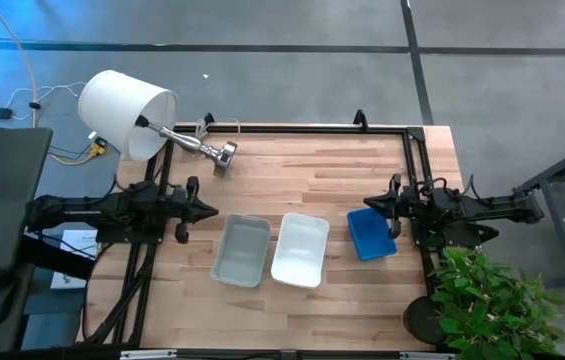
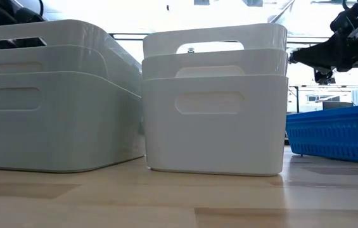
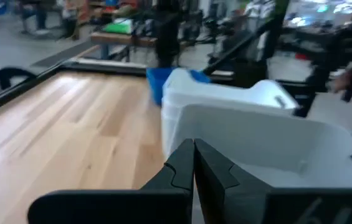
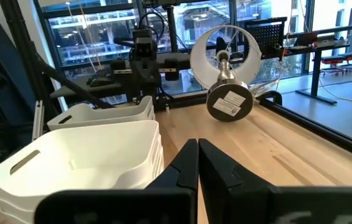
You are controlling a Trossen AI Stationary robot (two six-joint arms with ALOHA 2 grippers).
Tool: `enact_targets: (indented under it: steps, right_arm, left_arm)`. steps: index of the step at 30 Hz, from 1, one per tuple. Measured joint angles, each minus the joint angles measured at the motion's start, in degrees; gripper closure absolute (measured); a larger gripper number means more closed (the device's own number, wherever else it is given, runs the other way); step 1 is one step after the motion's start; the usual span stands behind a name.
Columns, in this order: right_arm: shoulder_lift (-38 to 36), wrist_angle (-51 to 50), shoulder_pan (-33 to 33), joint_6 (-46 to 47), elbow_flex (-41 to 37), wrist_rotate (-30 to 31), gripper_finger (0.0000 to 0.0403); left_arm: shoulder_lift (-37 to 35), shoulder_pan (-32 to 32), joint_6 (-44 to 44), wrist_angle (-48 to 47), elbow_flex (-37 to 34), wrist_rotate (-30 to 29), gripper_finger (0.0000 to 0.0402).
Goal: Stack baskets by color
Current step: Return to Home Position
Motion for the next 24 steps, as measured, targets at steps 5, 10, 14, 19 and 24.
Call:
enact_targets:
  steps: [5, 10, 14, 19, 24]
  right_arm:
    - [0.0, 0.02, 0.0, -0.01, -0.01, 0.0, 0.0403]
    - [0.0, 0.04, 0.0, 0.0, -0.02, 0.0, 0.0403]
    - [0.0, 0.04, 0.0, -0.02, -0.02, 0.0, 0.0403]
    - [0.0, 0.04, 0.0, 0.0, -0.04, 0.02, 0.0403]
    - [0.0, 0.04, 0.0, -0.02, -0.04, 0.02, 0.0403]
  left_arm:
    - [-1.34, 0.04, -0.13, 2.26, 0.0, -1.27, 0.0401]
    - [-2.2, 0.03, -0.17, 0.79, 0.0, -5.03, 0.0401]
    - [-2.18, 0.02, -1.37, -0.65, 0.0, -9.41, 0.0401]
    - [-2.15, 0.04, -3.23, -1.55, 0.0, -9.99, 0.0401]
    - [-2.15, 0.04, -3.23, -1.55, 0.0, -9.99, 0.0401]
